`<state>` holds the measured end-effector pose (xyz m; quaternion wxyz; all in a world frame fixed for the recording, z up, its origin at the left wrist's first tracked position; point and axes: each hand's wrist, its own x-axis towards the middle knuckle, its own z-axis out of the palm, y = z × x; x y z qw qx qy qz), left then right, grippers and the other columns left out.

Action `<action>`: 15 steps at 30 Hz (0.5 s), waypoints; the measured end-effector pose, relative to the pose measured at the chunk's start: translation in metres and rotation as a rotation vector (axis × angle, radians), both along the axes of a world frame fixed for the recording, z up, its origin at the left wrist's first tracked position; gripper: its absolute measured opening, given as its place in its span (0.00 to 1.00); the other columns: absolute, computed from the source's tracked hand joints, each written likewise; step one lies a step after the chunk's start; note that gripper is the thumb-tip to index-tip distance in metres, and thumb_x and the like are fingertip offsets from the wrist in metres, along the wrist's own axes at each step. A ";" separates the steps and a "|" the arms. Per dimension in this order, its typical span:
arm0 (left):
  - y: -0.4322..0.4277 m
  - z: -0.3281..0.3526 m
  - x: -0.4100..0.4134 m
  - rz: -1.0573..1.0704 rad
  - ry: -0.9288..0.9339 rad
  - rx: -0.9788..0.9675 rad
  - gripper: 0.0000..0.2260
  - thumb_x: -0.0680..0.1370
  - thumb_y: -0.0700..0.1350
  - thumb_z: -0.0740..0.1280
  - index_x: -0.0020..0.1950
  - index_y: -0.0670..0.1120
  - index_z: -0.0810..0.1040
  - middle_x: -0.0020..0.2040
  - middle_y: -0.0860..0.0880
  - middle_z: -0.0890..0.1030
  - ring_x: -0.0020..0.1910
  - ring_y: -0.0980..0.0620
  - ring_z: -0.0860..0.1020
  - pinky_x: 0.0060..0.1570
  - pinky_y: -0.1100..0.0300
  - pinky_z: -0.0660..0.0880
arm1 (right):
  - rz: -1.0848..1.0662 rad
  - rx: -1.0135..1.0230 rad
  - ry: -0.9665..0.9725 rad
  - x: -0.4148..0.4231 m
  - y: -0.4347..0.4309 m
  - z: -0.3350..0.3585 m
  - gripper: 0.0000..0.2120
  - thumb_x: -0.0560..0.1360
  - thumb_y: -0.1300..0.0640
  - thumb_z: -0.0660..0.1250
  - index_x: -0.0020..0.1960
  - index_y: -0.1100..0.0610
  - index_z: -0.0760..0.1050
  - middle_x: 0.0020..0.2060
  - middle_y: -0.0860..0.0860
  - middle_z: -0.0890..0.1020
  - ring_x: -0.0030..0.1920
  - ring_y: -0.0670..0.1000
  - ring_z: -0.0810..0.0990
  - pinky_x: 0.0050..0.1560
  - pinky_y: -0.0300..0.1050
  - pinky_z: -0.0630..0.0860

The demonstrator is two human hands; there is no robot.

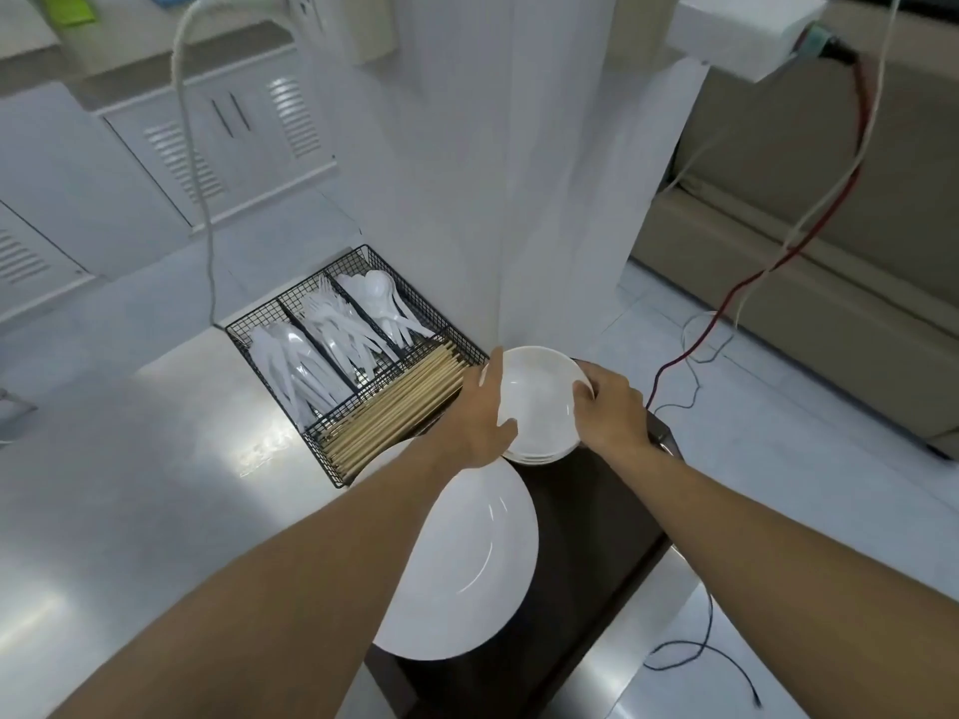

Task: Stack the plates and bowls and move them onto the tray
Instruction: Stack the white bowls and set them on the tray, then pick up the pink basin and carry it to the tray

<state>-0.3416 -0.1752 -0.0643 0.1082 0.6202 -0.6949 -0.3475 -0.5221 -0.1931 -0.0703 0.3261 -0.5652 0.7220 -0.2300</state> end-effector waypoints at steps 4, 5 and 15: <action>-0.002 0.004 -0.003 0.035 0.007 0.037 0.40 0.79 0.46 0.65 0.80 0.45 0.39 0.78 0.40 0.54 0.73 0.43 0.64 0.62 0.62 0.60 | 0.053 0.100 0.003 -0.003 -0.002 -0.001 0.20 0.82 0.59 0.57 0.73 0.52 0.70 0.66 0.55 0.78 0.65 0.61 0.75 0.61 0.61 0.78; -0.002 0.007 -0.004 0.041 0.009 0.047 0.40 0.80 0.46 0.65 0.80 0.45 0.39 0.79 0.41 0.53 0.75 0.44 0.61 0.65 0.61 0.60 | 0.067 0.133 0.010 -0.002 -0.002 0.000 0.21 0.82 0.57 0.58 0.75 0.52 0.67 0.66 0.56 0.77 0.65 0.61 0.75 0.61 0.62 0.78; 0.019 0.046 0.031 0.061 -0.172 -0.060 0.33 0.82 0.51 0.59 0.80 0.44 0.47 0.80 0.41 0.53 0.79 0.42 0.53 0.75 0.50 0.56 | 0.349 0.008 0.314 0.025 0.010 0.042 0.30 0.83 0.42 0.53 0.81 0.52 0.53 0.80 0.54 0.59 0.79 0.62 0.55 0.75 0.61 0.60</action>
